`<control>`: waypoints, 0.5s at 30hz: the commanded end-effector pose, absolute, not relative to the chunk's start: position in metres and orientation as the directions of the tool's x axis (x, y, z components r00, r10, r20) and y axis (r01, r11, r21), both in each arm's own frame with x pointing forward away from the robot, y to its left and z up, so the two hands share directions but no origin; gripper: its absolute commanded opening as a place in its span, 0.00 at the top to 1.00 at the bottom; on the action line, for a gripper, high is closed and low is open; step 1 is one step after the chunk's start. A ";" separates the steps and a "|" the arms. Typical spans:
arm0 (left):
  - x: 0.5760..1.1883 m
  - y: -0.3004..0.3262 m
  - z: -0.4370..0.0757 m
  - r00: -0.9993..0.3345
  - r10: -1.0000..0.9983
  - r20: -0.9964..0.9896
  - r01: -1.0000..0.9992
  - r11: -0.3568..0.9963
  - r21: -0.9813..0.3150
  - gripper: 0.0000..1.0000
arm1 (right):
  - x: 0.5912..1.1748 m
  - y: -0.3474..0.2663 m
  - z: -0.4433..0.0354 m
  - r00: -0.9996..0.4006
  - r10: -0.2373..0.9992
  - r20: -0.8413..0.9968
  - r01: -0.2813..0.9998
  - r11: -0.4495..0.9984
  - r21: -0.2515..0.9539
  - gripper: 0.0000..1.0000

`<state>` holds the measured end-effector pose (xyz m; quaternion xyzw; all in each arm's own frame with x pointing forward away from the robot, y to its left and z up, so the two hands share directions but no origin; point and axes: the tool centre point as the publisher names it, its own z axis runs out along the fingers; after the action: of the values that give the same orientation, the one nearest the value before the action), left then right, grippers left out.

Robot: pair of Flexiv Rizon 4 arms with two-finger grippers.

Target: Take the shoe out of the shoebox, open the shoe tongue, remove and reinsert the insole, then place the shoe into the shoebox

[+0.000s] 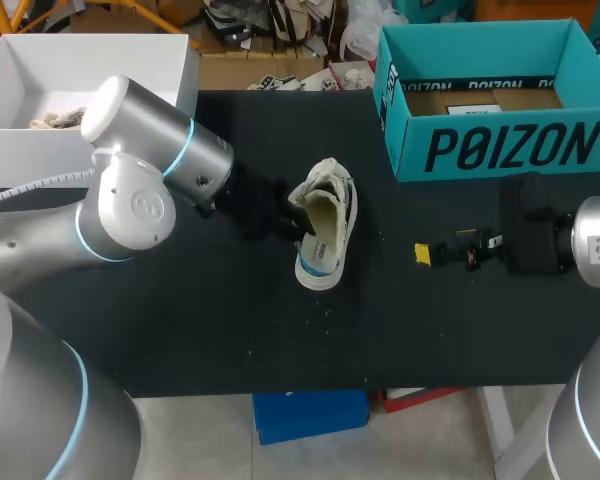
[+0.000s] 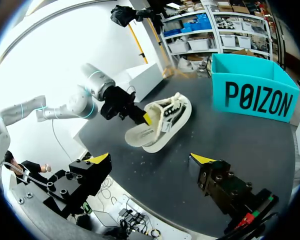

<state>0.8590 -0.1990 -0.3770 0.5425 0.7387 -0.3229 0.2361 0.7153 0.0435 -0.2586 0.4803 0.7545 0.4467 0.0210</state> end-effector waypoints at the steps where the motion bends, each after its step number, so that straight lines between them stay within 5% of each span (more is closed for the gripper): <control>1: 0.845 -0.187 -0.365 -0.288 0.645 -0.708 0.958 0.195 -0.212 0.82 | 0.715 0.045 -0.259 -0.536 0.745 0.397 0.706 0.138 0.694 0.00; 10: 0.826 -0.186 -0.354 -0.260 0.642 -0.721 0.965 0.157 -0.208 0.84 | 0.715 0.045 -0.259 -0.536 0.745 0.397 0.706 0.138 0.694 0.00; 15: 0.824 -0.190 -0.356 -0.244 0.651 -0.719 0.969 0.132 -0.210 1.00 | 0.715 0.045 -0.259 -0.536 0.745 0.397 0.706 0.138 0.694 0.00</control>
<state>0.8230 -0.1894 -0.3557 0.5649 0.7156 -0.3349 0.2380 0.7153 0.0435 -0.2586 0.4803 0.7545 0.4467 0.0210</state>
